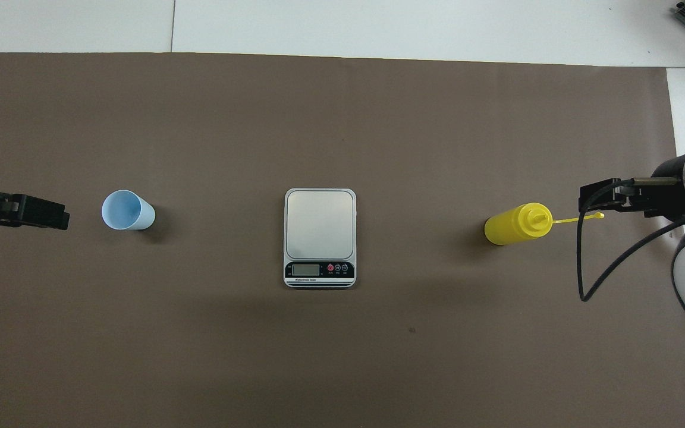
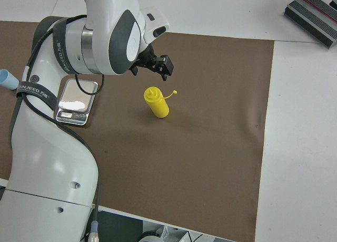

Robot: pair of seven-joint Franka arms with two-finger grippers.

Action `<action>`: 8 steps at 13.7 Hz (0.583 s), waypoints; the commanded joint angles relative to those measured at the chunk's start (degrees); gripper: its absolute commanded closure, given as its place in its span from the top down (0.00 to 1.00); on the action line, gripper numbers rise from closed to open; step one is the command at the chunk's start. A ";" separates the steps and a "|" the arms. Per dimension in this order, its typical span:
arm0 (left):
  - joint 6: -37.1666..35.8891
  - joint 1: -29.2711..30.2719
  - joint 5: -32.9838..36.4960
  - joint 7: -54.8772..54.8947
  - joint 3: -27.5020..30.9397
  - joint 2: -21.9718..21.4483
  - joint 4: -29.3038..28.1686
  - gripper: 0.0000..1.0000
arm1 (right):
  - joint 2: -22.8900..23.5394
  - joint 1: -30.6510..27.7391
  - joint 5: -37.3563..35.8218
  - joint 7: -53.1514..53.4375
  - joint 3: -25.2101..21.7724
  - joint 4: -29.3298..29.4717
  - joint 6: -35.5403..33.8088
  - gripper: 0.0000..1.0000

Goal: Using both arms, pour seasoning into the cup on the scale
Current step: 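Move the left gripper toward the light blue cup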

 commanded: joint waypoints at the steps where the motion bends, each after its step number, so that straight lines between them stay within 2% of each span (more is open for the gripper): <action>1: 1.31 -0.21 0.83 0.46 0.01 -1.79 -2.23 1.00 | -1.50 -0.46 -0.03 -1.33 0.38 -1.62 0.57 1.00; 8: 1.31 0.14 0.83 0.46 0.01 -1.79 -2.31 1.00 | -1.58 -0.55 -0.03 -1.33 0.38 -1.97 0.57 1.00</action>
